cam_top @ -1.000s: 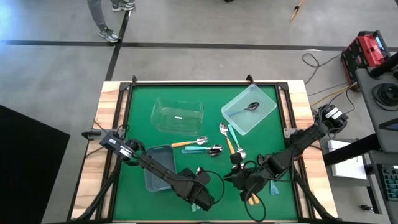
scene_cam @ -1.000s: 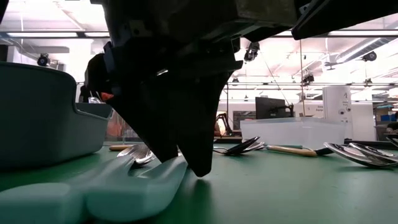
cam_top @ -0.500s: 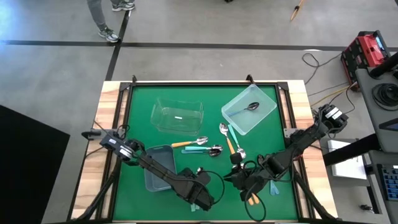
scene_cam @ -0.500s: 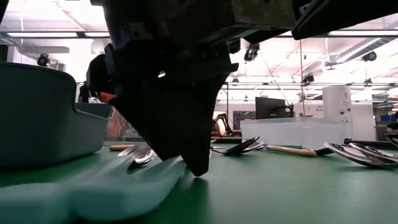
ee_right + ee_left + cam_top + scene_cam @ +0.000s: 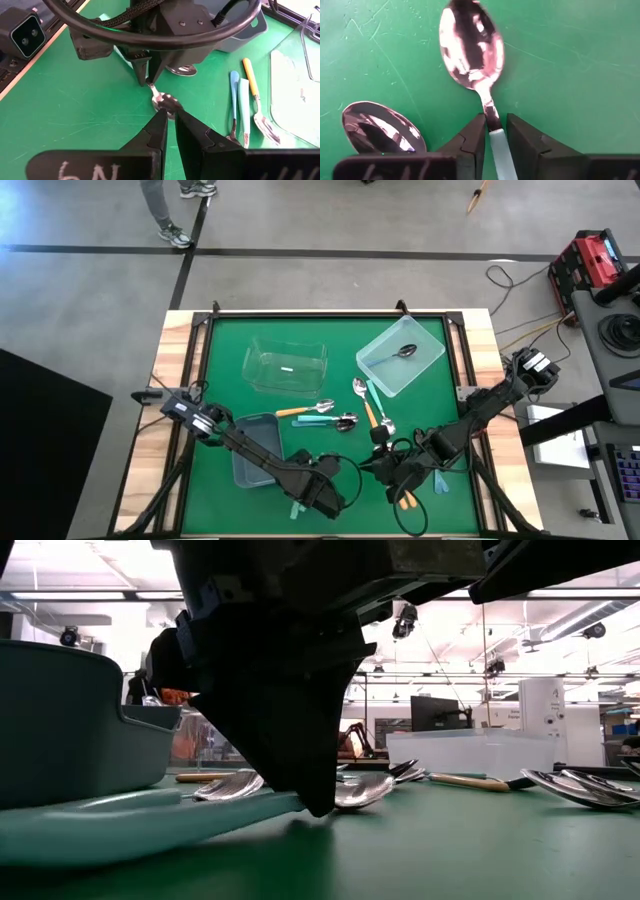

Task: Sort silverware by color (type)
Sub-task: Put the light blue spoon into the gray bin

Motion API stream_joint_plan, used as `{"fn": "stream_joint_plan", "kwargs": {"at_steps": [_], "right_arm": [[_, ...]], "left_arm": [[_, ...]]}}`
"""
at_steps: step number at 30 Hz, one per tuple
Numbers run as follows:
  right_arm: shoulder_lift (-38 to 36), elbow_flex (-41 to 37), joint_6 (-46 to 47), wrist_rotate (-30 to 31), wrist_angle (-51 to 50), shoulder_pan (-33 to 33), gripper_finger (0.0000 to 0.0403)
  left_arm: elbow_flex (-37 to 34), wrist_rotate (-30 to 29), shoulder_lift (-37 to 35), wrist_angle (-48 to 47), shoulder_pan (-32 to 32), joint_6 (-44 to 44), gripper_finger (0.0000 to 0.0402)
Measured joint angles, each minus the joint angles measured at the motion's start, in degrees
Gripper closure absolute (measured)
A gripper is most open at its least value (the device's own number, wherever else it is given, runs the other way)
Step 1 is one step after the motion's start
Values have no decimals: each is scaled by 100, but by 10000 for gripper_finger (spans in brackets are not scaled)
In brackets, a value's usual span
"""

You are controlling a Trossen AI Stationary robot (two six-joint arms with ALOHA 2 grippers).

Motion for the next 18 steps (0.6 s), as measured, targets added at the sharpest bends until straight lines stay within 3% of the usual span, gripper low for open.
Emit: {"fn": "stream_joint_plan", "kwargs": {"at_steps": [5,18], "right_arm": [[0,0,0,0,-1,0,374],[0,-2,-1,0,-43,0,374]], "left_arm": [[72,-86,0,0,0,95,390],[779,-671,0,-888,-9,487,399]]}}
